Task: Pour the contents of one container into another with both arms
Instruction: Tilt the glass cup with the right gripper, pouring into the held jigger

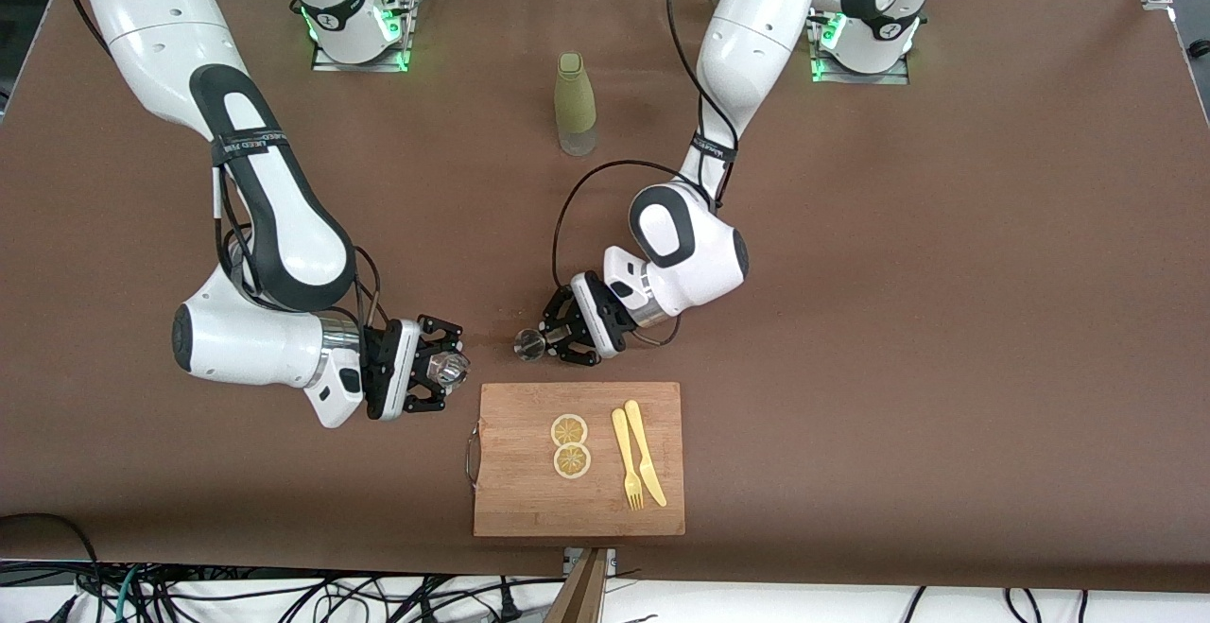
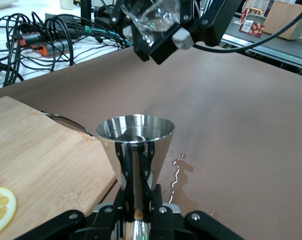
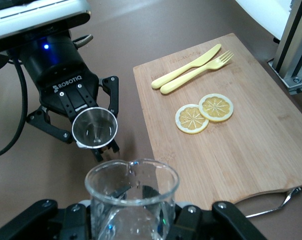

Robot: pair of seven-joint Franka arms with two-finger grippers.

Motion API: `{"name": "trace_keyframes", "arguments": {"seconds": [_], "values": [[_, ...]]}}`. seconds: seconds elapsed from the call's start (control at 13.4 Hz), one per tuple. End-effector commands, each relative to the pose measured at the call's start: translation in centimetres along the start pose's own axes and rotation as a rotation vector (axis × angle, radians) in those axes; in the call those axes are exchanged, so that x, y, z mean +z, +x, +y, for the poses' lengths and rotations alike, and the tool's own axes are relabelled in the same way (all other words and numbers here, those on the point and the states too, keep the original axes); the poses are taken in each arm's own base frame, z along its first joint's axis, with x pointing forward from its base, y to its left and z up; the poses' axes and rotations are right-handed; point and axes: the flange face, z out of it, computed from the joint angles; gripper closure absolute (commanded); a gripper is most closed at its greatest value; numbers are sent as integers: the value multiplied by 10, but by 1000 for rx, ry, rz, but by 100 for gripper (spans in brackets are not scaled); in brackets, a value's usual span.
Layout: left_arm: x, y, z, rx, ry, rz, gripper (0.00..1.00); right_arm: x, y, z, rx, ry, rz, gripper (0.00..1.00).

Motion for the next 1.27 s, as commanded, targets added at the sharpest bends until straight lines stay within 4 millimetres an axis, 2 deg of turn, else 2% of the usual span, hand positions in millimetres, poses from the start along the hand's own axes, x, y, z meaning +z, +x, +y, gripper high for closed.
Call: {"name": "trace_keyframes", "arguments": {"seconds": [0.0,0.3,0.9,1.05,1.12,1.19], "values": [[14,5,15,-2,31,-5,100,-1,15,-9,9,-7,-42,81],[19,7,27,4,45,-16,100,6,27,-17,13,-12,-92,81],[18,6,24,-11,54,-21,100,8,33,-24,-21,-18,-165,81],[20,15,24,-6,65,-8,100,13,39,-30,-48,-6,-186,80],[22,10,24,-33,86,-17,100,15,40,-32,-59,-5,-196,80],[20,19,21,-22,101,-16,100,17,41,-34,-63,-2,-197,80]]}}
